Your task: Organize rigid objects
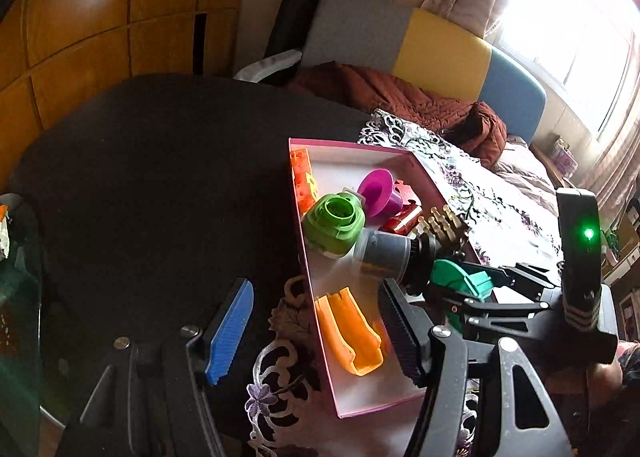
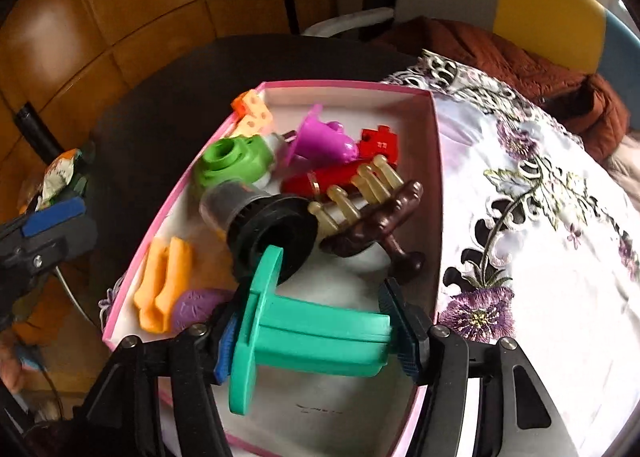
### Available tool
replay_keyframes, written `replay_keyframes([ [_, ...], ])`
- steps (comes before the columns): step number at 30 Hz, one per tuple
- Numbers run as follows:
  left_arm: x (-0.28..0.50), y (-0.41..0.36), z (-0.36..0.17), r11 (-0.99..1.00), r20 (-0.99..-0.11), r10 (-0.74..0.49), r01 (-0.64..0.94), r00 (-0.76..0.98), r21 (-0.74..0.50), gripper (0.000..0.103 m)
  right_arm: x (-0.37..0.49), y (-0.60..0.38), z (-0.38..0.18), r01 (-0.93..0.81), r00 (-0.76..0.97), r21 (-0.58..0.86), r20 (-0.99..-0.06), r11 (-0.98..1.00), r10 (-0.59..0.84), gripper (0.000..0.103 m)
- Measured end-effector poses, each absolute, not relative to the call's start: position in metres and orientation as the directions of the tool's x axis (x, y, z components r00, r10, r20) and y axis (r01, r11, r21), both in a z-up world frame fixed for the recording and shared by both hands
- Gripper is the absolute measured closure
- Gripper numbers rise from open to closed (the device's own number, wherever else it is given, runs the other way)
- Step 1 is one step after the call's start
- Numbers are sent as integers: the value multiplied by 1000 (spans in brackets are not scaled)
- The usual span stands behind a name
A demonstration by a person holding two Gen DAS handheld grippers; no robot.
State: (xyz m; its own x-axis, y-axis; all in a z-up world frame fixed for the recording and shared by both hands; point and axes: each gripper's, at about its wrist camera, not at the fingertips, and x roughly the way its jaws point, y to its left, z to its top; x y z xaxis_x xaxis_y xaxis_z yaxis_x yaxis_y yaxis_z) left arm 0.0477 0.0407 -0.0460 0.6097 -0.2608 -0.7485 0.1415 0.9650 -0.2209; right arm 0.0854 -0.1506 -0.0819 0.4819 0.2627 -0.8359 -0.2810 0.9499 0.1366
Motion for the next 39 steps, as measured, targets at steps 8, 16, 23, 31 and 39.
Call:
replay_keyframes([
  [8,47,37,-48,968,-753,-250,138,609,-209,37,82,-150,-92,-286,478,135,-838,949,264,35],
  [16,40,30,-39,982,-739,-191,123,646,-146,37,70,-154,-77,-249,532,152,-804,957,266,22],
  [23,25,27,-21,993,-691,-114,63,713,-99,37,43,-159,-44,-164,659,117,-726,980,197,8],
  [31,5,14,-7,1000,-655,3,-17,755,-16,27,14,-164,-26,-33,753,104,-651,994,93,7],
  [39,-3,9,-6,998,-650,-3,-34,760,-45,28,5,-171,-20,-3,771,129,-631,992,84,7],
])
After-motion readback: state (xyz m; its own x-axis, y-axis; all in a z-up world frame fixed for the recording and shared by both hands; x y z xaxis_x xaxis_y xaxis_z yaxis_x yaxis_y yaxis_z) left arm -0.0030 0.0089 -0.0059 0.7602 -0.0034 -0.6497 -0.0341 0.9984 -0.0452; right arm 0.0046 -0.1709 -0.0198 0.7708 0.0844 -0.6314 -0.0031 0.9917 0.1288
